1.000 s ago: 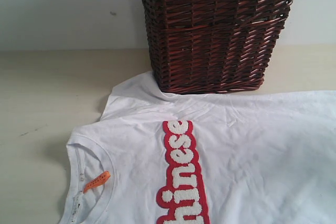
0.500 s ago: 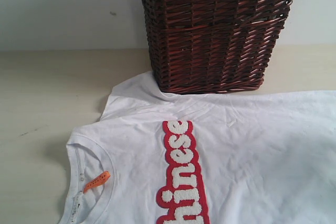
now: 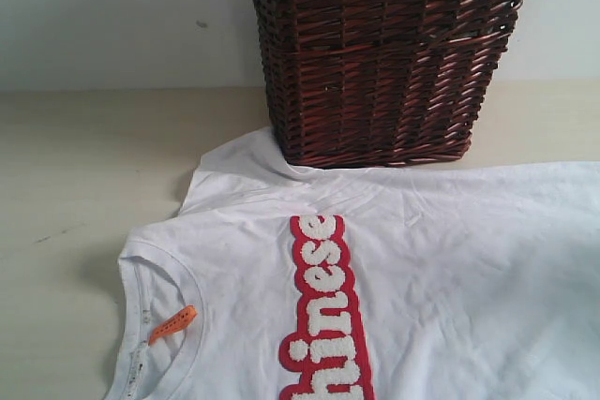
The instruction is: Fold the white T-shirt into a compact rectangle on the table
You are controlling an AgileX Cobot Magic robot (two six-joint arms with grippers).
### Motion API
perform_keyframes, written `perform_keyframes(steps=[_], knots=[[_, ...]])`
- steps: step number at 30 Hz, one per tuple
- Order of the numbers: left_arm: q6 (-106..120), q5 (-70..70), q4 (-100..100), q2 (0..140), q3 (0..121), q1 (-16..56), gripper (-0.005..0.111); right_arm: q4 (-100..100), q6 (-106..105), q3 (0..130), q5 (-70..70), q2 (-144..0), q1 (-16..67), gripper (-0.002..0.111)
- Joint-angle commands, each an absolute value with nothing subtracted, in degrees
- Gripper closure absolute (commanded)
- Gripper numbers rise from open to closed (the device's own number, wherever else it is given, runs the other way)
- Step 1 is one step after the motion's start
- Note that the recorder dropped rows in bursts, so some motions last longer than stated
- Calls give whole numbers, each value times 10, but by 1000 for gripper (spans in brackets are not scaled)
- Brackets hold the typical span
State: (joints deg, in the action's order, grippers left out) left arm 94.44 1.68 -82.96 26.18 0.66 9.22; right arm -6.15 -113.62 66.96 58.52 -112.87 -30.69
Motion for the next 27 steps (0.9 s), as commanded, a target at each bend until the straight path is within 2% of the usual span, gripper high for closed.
perform_keyframes(steps=[1, 10, 18, 27], knots=[[945, 18, -829, 258, 5, 91, 107, -74, -1143, 673, 569, -1128, -311, 14], [945, 18, -829, 258, 5, 91, 107, -74, -1139, 658, 541, -1128, -311, 14], [945, 18, -829, 258, 5, 91, 107, -56, -1139, 582, 411, -1128, -311, 14], [945, 18, -829, 258, 5, 91, 107, -32, -1144, 578, 446, -1128, -311, 14]])
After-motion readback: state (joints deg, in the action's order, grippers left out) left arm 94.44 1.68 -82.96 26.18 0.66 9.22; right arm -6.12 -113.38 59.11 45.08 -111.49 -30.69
